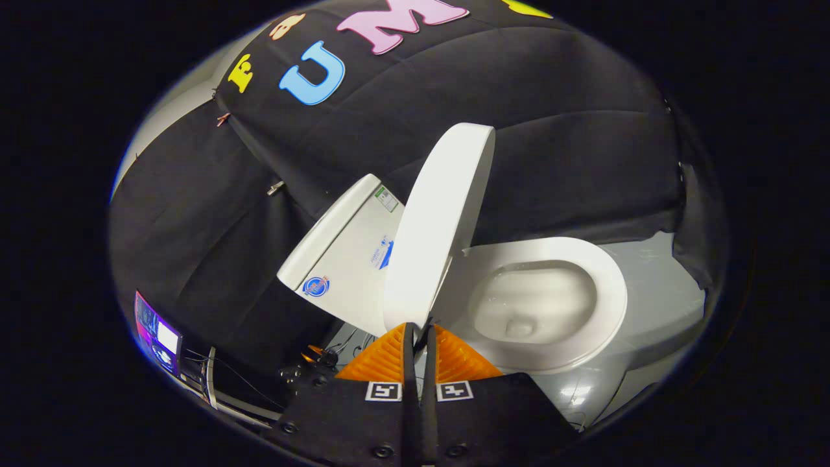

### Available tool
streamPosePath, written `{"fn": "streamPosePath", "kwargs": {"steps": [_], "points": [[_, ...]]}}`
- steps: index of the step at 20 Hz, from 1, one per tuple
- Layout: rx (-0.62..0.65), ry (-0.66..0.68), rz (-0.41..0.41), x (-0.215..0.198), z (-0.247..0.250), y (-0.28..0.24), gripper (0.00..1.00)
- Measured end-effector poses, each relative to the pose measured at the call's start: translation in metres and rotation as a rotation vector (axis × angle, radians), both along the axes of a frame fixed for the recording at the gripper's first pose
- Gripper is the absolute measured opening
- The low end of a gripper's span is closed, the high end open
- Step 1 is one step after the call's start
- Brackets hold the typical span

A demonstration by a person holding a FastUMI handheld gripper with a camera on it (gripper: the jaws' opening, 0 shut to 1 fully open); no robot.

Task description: Open the toilet lid.

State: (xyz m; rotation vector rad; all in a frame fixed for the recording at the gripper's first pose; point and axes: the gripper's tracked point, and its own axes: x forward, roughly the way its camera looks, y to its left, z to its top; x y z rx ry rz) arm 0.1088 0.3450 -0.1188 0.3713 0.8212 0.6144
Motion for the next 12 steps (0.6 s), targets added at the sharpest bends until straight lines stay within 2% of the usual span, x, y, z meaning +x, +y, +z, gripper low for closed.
{"fn": "streamPosePath", "kwargs": {"steps": [12], "points": [[-0.064, -0.233, 0.209, 0.003, 0.035, 0.11, 0.05]]}}
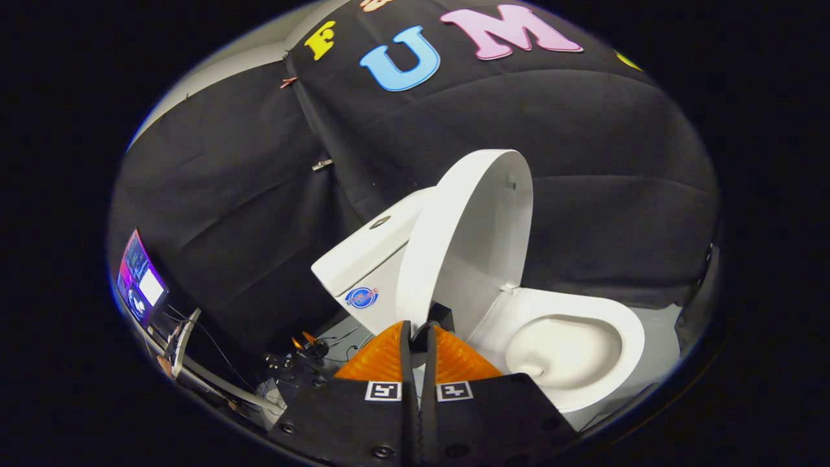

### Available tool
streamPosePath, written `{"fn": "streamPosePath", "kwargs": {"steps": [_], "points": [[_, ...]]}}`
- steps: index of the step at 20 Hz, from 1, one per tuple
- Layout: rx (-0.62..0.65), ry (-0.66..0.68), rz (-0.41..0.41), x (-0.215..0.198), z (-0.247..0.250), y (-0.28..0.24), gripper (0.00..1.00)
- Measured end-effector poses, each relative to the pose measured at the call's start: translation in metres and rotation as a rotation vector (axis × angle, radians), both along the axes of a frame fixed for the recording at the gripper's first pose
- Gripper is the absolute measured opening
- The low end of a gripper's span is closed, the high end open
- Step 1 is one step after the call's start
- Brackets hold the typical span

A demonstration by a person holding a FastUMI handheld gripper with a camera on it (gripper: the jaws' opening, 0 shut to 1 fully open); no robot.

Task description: Open the toilet lid.

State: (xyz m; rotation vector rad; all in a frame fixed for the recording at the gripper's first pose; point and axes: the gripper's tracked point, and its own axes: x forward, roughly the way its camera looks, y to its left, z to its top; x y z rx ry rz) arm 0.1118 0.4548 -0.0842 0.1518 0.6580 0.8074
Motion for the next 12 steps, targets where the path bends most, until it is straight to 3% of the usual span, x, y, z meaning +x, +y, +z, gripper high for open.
{"fn": "streamPosePath", "kwargs": {"steps": [7, 12], "points": [[-0.052, -0.147, 0.103, -0.002, 0.003, 0.062, 0.06], [-0.061, -0.161, 0.153, -0.007, -0.004, 0.105, 0.09]]}}
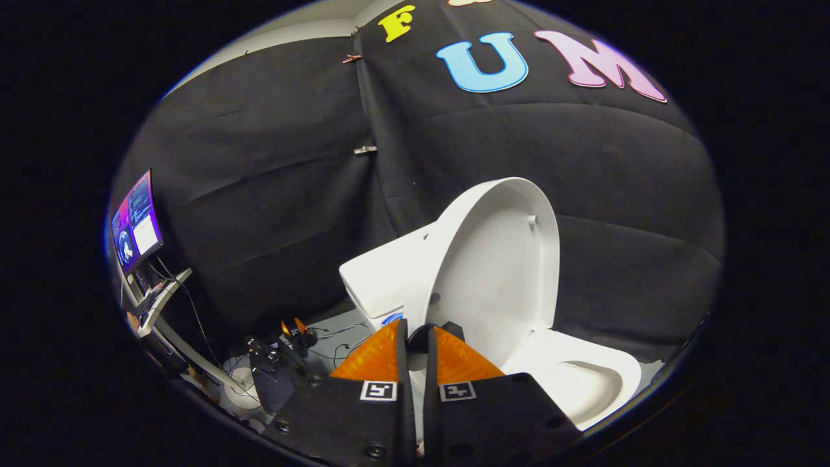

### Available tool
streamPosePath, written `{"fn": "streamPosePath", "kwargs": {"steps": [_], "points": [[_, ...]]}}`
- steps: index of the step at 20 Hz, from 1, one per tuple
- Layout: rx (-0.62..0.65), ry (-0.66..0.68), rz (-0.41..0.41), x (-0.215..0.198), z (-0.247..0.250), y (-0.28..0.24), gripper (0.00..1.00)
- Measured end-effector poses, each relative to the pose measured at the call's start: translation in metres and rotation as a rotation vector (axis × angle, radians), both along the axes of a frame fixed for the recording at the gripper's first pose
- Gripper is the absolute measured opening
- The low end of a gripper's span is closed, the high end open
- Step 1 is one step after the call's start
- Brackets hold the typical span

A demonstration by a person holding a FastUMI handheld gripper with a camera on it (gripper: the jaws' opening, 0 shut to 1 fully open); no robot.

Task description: Open the toilet lid.

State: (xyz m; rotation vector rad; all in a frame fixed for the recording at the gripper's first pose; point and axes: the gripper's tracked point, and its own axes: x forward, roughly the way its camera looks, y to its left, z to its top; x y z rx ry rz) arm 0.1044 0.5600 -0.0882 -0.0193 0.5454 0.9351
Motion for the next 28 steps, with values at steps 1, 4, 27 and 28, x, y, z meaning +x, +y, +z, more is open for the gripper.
{"fn": "streamPosePath", "kwargs": {"steps": [1, 4, 27, 28], "points": [[-0.011, -0.012, 0.014, -0.002, -0.001, 0.007, 0.13], [-0.003, -0.059, 0.06, -0.01, -0.008, 0.027, 0.21], [0.103, -0.562, -0.254, 0.018, 0.139, -0.236, 0.97], [0.099, -0.588, -0.308, 0.02, 0.146, -0.266, 0.97]]}}
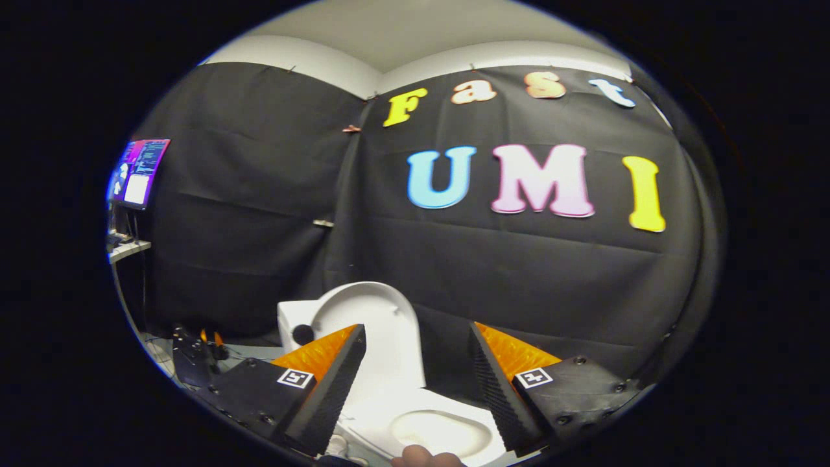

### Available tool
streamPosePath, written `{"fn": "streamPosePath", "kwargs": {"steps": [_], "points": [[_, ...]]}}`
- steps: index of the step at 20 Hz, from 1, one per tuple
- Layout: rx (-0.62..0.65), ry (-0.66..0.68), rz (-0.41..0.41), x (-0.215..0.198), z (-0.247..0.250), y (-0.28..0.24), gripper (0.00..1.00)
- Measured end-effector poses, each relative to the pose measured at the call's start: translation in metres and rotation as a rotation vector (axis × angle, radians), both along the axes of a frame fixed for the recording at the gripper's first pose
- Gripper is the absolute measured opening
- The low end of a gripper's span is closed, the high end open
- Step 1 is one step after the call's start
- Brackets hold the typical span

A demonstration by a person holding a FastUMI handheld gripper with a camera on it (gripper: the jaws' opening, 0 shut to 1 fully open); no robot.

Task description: Open the toilet lid.

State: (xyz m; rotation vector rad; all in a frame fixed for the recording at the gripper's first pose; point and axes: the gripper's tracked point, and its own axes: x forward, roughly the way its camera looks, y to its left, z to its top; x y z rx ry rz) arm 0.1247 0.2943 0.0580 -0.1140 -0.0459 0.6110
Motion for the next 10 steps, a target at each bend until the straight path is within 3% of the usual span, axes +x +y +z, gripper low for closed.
{"fn": "streamPosePath", "kwargs": {"steps": [4, 7, 10], "points": [[0.012, -0.076, -0.208, -0.001, 0.017, -0.108, 0.97], [0.006, -0.009, -0.28, -0.017, -0.006, -0.149, 0.98], [0.05, -0.026, -0.404, -0.024, -0.005, -0.196, 0.99]]}}
